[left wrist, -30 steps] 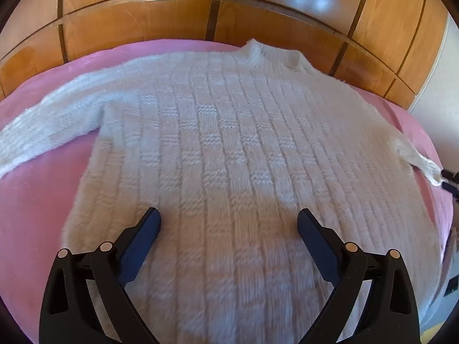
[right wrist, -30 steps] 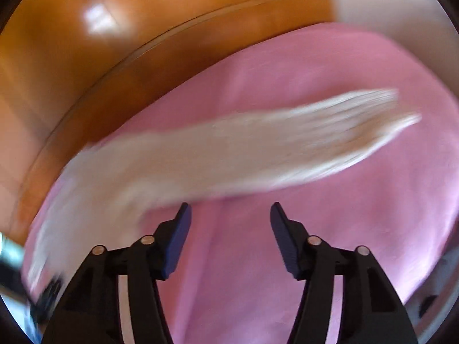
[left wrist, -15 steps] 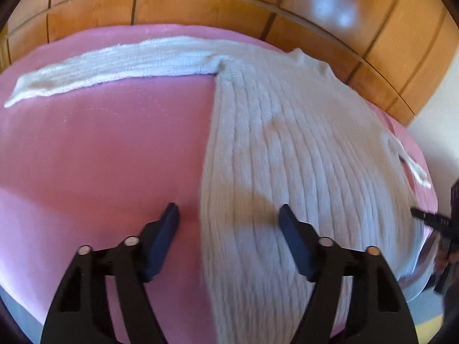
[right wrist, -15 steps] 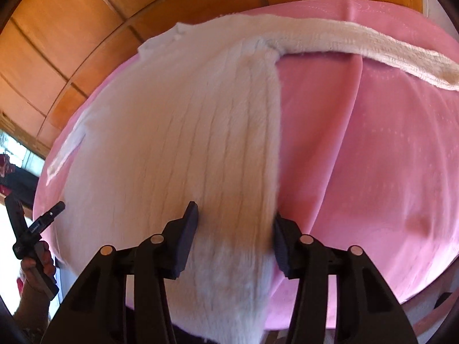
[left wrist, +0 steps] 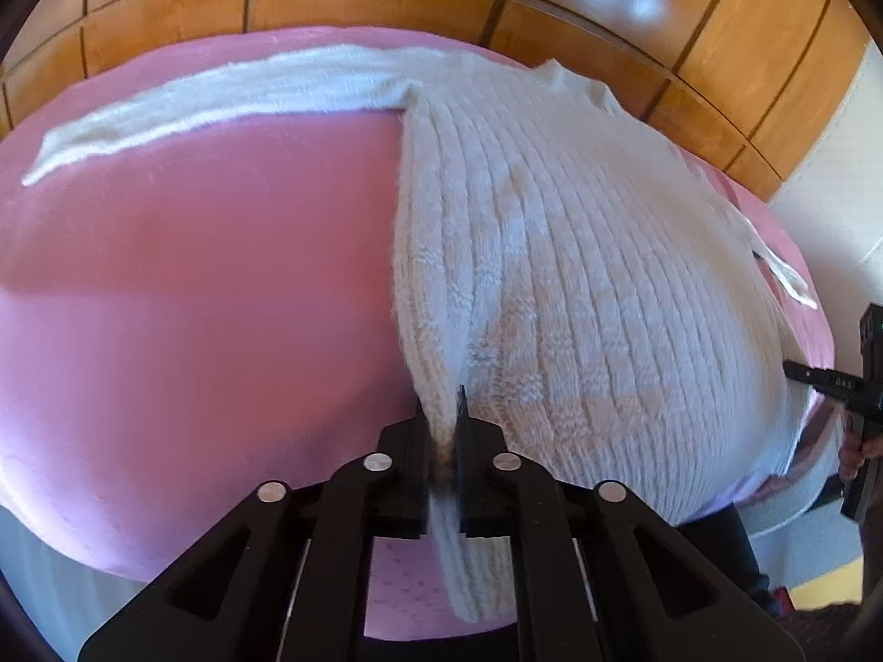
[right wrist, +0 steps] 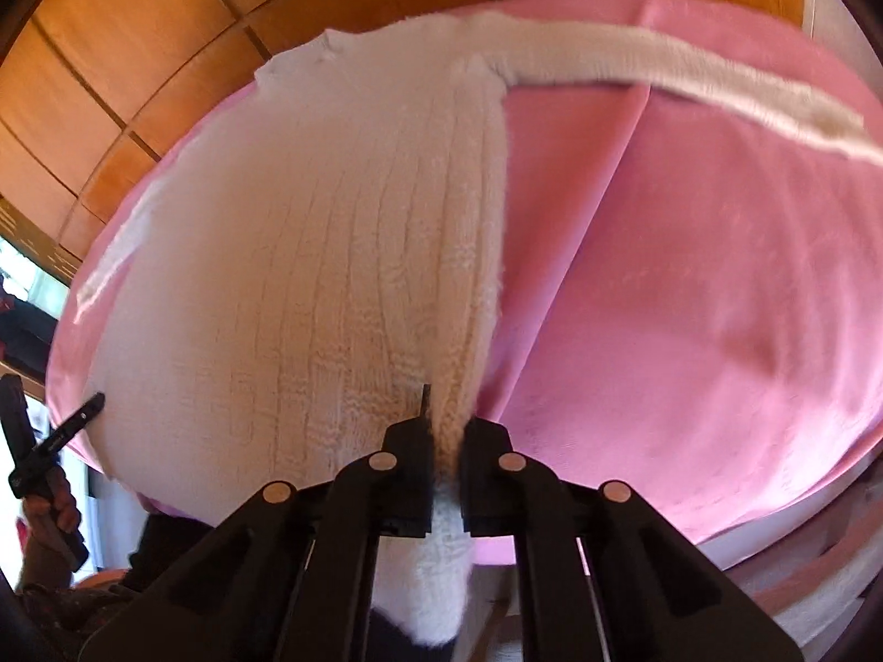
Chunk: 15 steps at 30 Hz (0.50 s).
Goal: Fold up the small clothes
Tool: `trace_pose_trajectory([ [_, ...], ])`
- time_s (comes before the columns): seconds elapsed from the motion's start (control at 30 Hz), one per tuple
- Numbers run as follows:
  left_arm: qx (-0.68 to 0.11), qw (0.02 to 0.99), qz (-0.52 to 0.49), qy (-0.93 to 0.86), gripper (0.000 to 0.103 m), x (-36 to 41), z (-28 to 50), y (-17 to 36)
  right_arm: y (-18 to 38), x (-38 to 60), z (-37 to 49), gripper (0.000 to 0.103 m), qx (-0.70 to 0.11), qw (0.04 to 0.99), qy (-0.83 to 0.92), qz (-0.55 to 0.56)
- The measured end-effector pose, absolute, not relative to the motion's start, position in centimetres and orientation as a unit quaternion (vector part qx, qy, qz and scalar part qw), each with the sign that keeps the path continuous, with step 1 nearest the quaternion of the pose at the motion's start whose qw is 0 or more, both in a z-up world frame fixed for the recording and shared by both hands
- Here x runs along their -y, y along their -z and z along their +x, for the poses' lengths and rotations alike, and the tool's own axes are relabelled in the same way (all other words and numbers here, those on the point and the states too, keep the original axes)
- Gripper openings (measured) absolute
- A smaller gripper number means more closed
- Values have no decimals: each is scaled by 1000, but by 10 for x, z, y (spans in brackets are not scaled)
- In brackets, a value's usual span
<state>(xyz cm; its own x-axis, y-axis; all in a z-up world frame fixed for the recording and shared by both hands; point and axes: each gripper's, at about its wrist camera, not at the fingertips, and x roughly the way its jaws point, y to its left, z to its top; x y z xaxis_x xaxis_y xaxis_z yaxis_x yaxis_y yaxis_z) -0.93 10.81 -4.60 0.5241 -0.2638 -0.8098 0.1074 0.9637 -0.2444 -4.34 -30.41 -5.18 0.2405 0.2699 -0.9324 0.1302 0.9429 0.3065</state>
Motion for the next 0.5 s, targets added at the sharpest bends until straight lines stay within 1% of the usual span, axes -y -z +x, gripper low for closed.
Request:
trace_pose_trajectory([
  [0.03,-465,877,-71,99,10,-106,-7,37,51,306,-42,14,-613,770,-49,170],
  [0.07,-455,883,-63,97,20,-106,-7,31,49,308,-40,24,-608,773,-50,172],
  [0.1,-438,893,-54,86,33,-104,-5,23,45,312,-38,33,-600,779,-45,173],
  [0.13,-427,899,-51,78,40,-103,-2,18,41,320,-40,45,-594,784,-39,177],
  [0.17,-414,906,-54,74,50,-101,4,11,38,329,-38,46,-585,789,-24,187],
  [0.23,-396,912,-68,80,51,-96,15,4,37,354,-34,46,-566,794,8,220],
  [0.27,-393,913,-72,82,57,-90,22,2,36,367,-32,47,-558,796,23,233],
  [0.3,-392,913,-76,86,59,-80,34,1,35,384,-31,49,-548,797,46,248],
  [0.33,-393,912,-77,93,59,-69,42,3,36,403,-26,52,-534,797,78,270],
  [0.43,-409,905,-61,104,61,-34,69,15,42,467,-16,52,-484,788,162,344],
  [0.5,-418,901,-49,107,61,-17,83,23,44,500,-9,52,-462,786,207,355],
])
